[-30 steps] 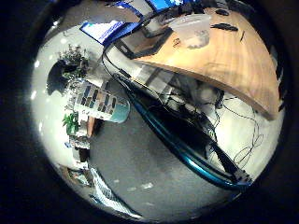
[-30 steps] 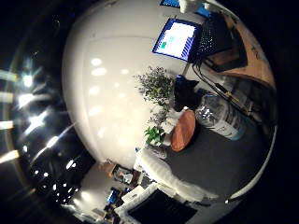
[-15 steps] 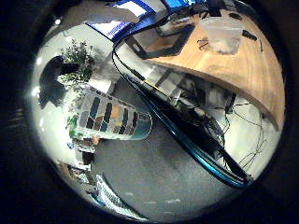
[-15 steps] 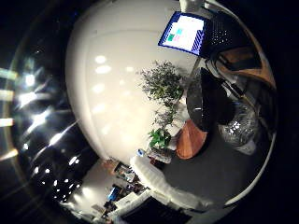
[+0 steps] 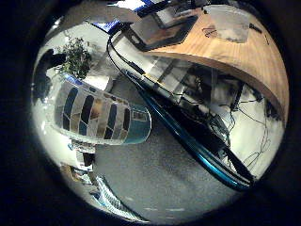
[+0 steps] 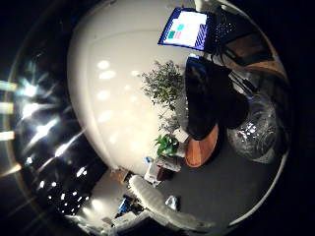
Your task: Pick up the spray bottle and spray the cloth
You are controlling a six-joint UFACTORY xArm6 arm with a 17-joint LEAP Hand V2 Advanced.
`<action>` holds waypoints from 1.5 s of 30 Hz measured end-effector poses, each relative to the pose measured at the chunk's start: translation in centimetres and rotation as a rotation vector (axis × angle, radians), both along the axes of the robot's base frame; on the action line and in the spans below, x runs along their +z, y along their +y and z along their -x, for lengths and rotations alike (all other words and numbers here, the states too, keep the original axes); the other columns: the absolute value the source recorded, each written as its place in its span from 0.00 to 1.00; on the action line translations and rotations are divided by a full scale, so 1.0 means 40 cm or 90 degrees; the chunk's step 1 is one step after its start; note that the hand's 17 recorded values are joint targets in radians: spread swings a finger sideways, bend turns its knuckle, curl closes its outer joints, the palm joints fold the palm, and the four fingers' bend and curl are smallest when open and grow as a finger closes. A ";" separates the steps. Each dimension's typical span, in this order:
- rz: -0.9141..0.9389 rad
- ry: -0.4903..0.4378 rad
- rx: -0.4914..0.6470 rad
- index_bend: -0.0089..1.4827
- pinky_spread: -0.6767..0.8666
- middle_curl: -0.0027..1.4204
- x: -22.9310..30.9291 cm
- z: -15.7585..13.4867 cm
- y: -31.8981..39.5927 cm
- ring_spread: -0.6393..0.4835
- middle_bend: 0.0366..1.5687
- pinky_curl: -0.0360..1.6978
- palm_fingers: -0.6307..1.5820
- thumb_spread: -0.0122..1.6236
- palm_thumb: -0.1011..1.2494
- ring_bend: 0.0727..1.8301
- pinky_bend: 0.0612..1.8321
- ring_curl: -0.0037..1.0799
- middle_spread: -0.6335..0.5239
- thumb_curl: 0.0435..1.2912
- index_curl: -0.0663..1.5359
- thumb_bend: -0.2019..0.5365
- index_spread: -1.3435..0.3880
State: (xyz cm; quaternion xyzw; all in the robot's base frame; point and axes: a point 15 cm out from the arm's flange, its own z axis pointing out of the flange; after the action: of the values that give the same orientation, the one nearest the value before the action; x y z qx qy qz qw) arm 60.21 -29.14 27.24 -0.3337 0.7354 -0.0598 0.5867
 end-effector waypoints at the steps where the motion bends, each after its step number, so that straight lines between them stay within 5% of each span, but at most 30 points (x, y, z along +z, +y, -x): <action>1: 0.004 -0.003 0.002 0.12 0.72 0.24 0.009 -0.005 0.001 0.78 0.11 0.08 0.30 0.57 0.34 0.24 0.48 0.22 0.70 0.24 0.24 0.23 0.71; 6: 0.008 -0.008 0.006 0.12 0.69 0.24 0.020 -0.014 0.008 0.77 0.10 0.09 0.31 0.57 0.35 0.23 0.43 0.22 0.69 0.24 0.24 0.23 0.72; 24: 0.010 0.021 0.004 0.11 0.79 0.23 -0.062 -0.059 0.015 0.77 0.11 0.13 0.34 0.55 0.38 0.23 0.50 0.23 0.66 0.24 0.23 0.25 0.70; 27: 0.015 0.037 -0.019 0.12 0.76 0.25 -0.084 -0.062 0.004 0.64 0.12 0.12 0.40 0.56 0.51 0.28 0.50 0.25 0.59 0.26 0.23 0.27 0.68; 33: -0.046 0.026 -0.070 0.21 0.55 0.29 -0.073 -0.085 0.005 0.20 0.26 0.05 0.66 0.60 0.80 0.46 0.43 0.29 0.30 0.30 0.27 0.36 0.50; 39: -0.059 0.014 -0.077 0.20 0.35 0.33 -0.046 -0.090 0.013 0.12 0.31 0.02 0.76 0.63 0.89 0.50 0.46 0.31 0.19 0.31 0.31 0.32 0.45; 45: -0.069 0.011 -0.074 0.19 0.28 0.35 -0.029 -0.083 0.022 0.12 0.33 0.02 0.77 0.63 0.93 0.50 0.47 0.31 0.17 0.30 0.35 0.26 0.44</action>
State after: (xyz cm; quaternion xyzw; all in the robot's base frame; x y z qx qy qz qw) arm 63.55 -28.26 26.09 -0.2584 0.7607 -0.0513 0.5932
